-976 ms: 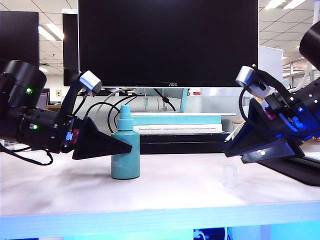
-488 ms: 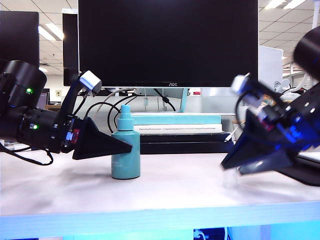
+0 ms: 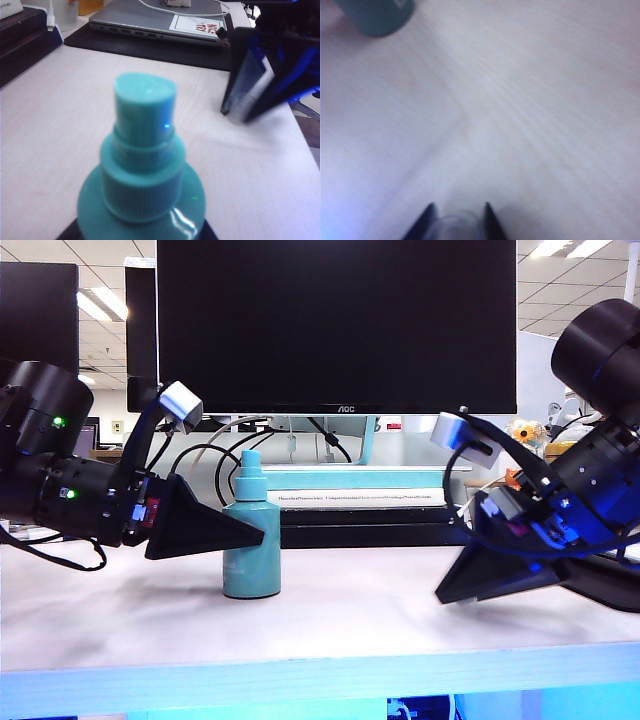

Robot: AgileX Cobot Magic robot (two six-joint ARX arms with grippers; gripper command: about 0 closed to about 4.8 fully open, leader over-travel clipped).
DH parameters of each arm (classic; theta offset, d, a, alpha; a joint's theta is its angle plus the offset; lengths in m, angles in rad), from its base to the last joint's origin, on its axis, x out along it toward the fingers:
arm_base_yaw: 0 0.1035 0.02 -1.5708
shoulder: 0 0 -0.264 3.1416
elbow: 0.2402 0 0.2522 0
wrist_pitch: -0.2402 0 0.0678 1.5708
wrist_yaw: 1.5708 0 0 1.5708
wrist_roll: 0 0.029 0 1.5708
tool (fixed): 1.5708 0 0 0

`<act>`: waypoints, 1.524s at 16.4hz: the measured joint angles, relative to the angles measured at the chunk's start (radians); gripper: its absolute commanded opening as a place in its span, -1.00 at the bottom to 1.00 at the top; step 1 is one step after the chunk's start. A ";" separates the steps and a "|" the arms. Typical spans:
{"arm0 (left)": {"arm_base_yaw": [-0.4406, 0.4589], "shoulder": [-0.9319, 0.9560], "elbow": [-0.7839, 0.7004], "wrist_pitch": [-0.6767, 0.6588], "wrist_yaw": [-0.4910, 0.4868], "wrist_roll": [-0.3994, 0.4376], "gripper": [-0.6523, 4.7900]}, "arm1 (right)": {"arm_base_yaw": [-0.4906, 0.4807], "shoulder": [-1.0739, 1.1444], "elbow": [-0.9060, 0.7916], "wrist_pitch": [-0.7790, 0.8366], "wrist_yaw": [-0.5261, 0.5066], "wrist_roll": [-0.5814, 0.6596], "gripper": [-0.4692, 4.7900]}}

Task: Pick up the sprayer with the left hand, pick up its lid with the right hand then put the lid on the sprayer.

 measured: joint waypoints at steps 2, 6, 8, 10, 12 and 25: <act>0.000 0.000 0.000 0.000 0.000 0.000 -0.19 | 0.000 0.000 0.001 0.007 0.012 0.000 -0.43; 0.000 0.002 0.000 0.001 0.001 0.000 -0.19 | 0.000 0.000 0.003 0.082 0.014 0.005 -0.43; 0.000 0.002 0.000 0.001 0.001 0.000 -0.19 | 0.000 0.000 0.031 0.080 0.011 0.015 -0.43; 0.000 0.002 0.000 0.000 0.002 0.000 -0.19 | 0.000 0.000 0.108 0.082 0.008 0.055 -0.43; 0.000 0.002 0.000 -0.004 0.003 0.000 -0.19 | 0.000 0.000 0.179 0.049 -0.010 0.065 -0.43; -0.013 0.003 0.002 -0.047 0.092 0.000 -0.19 | 0.152 0.025 0.534 -0.214 -0.143 0.076 -0.43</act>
